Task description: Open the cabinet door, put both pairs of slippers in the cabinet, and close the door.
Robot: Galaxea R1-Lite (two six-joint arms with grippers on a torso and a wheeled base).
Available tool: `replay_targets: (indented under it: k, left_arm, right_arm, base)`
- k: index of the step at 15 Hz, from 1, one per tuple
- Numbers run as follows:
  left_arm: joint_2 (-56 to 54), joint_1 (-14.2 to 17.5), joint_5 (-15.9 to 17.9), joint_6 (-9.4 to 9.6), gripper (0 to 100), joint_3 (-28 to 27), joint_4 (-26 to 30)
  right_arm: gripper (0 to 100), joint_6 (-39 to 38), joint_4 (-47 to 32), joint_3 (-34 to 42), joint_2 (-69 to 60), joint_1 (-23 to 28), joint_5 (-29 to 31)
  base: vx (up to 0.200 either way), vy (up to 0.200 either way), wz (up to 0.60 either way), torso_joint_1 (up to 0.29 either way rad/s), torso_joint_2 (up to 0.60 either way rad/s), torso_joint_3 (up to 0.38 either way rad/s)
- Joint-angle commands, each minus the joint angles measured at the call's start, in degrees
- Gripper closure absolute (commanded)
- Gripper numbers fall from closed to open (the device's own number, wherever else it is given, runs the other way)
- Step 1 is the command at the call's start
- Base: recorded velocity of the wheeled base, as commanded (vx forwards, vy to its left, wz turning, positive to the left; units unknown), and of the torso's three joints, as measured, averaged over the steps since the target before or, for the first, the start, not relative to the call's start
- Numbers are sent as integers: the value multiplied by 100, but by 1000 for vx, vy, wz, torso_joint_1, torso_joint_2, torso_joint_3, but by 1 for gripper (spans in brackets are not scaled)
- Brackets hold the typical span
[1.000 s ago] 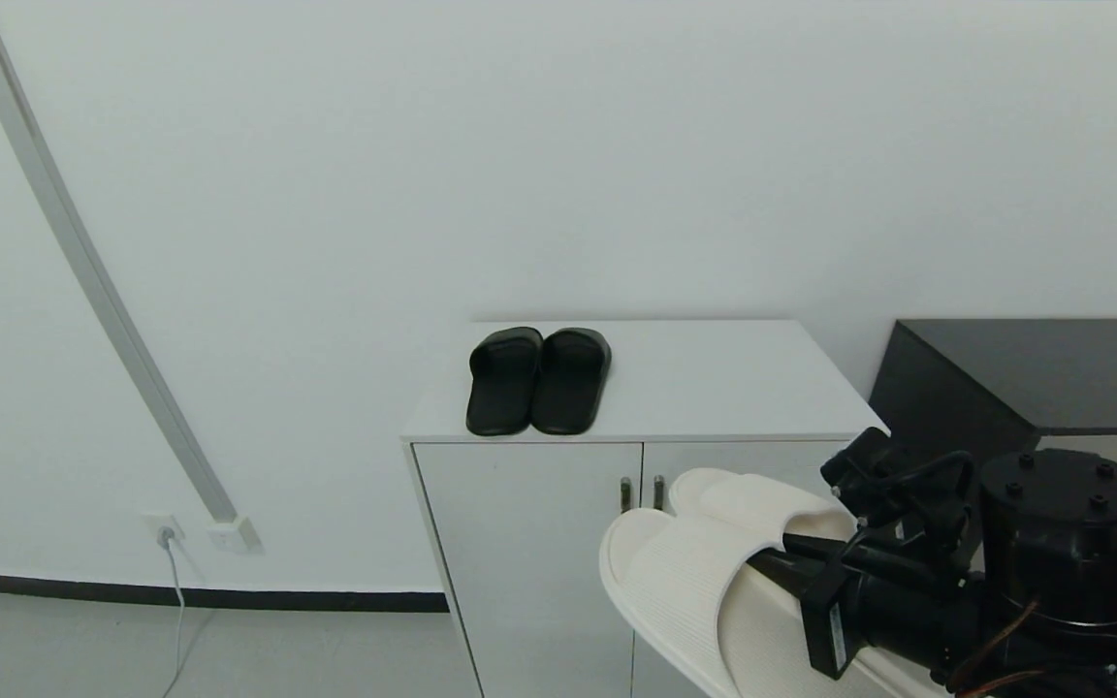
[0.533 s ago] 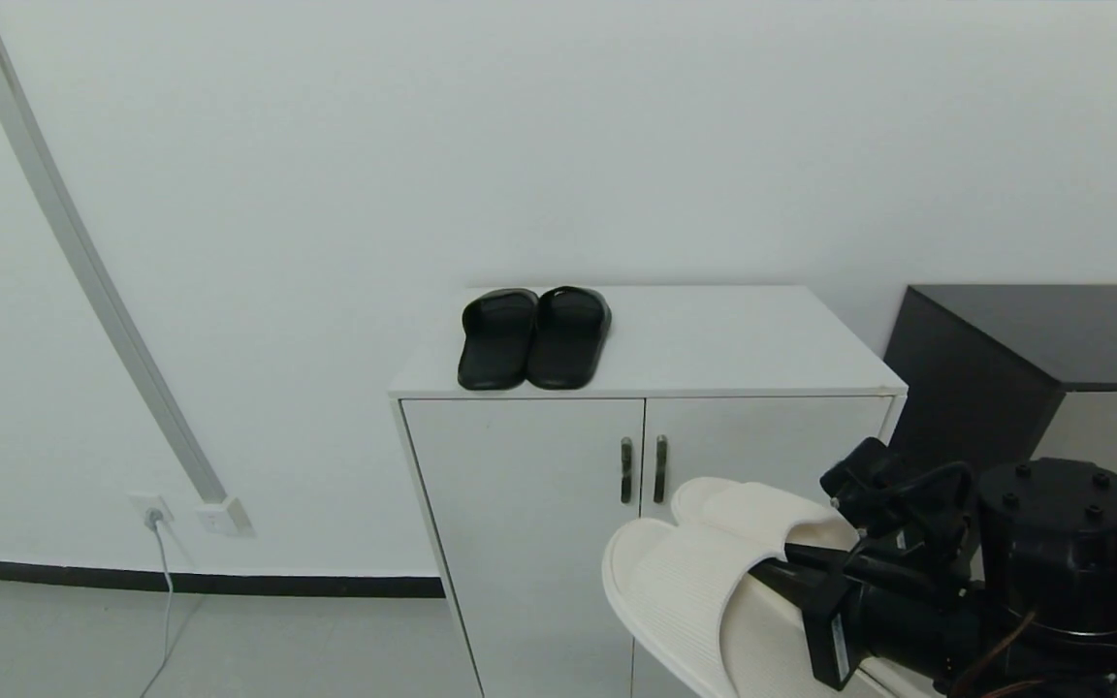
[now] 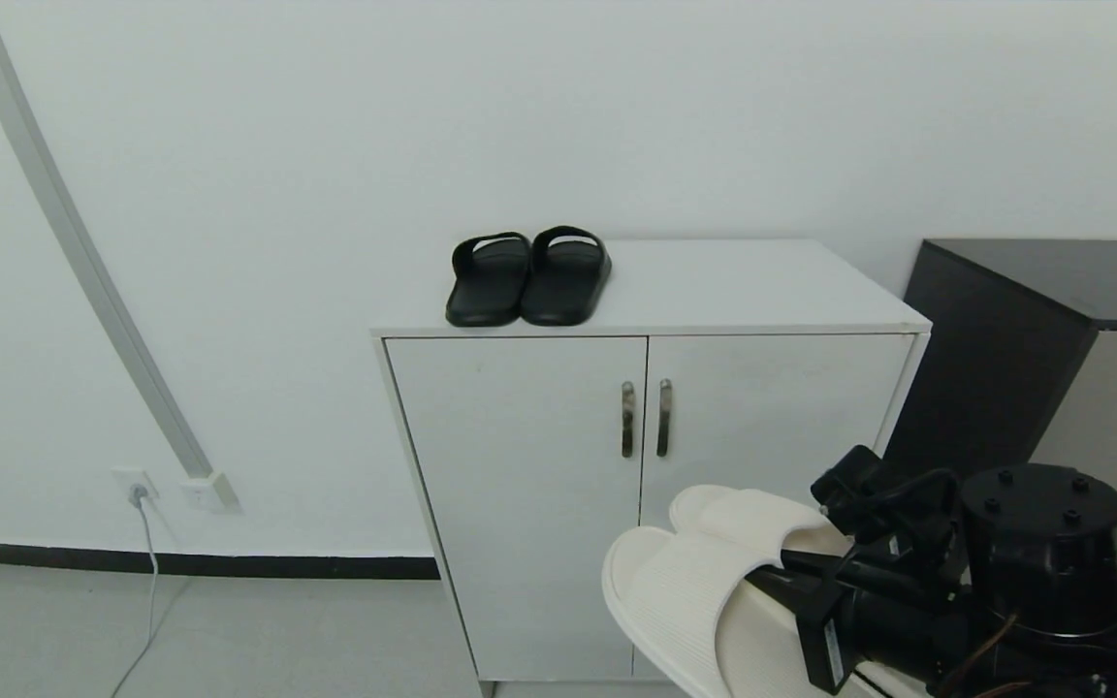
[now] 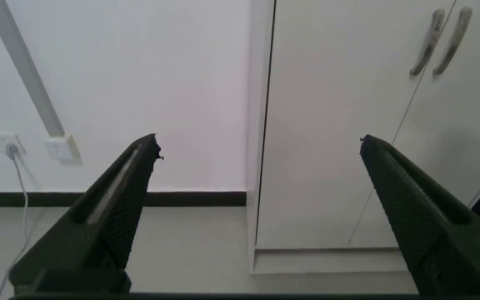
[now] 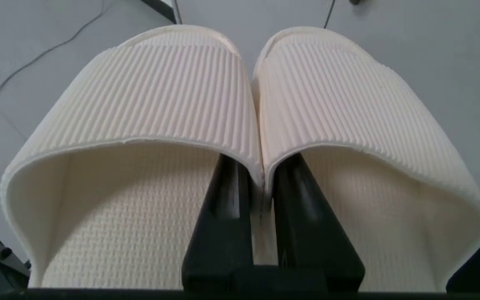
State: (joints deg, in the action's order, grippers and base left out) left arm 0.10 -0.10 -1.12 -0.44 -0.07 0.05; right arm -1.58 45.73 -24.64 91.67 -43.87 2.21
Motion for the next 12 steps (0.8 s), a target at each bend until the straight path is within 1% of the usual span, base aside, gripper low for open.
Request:
replay_targets:
  k: [1, 5, 7, 8, 9, 10, 11, 12]
  left_arm:
    - [-1, 1, -2, 0, 0, -1, 4]
    - [-1, 1, -2, 18, 0, -10, 13]
    - [-1, 1, 7, 325, 0, -45, -5]
    - [52, 1, 24, 343, 0, -160, -14]
    - [298, -43, 33, 141, 0, -696, 4]
    - [693, -140, 33, -352, 0, -1250, -5]
    - [966, -219, 59, -563, 0, -1540, -5]
    - [1643, -421, 253, -571, 0, -1865, -40]
  right_arm:
    - [100, 0, -2, 3, 61, -7, -1]
    - [100, 0, 103, 29, 35, -7, -1]
    - [100, 0, 112, 64, 35, -7, -1]
    - [100, 9, 121, 64, 52, -7, -1]
    - [100, 44, 121, 64, 61, -7, -1]
    - [100, 62, 121, 56, 70, -7, -1]
    - [100, 71, 121, 56, 79, -7, -1]
    - [100, 71, 121, 64, 79, -7, -1]
  base:
    - [0, 0, 0, -173, 486, 325]
    - [0, 0, 0, -149, 474, 325]
    - [0, 0, 0, -124, 466, 339]
    - [0, 0, 0, -110, 461, 344]
    - [0, 0, 0, -100, 452, 344]
    - [0, 0, 0, -76, 456, 359]
    - [0, 0, 0, -76, 442, 373]
    - [0, 0, 0, -66, 442, 388]
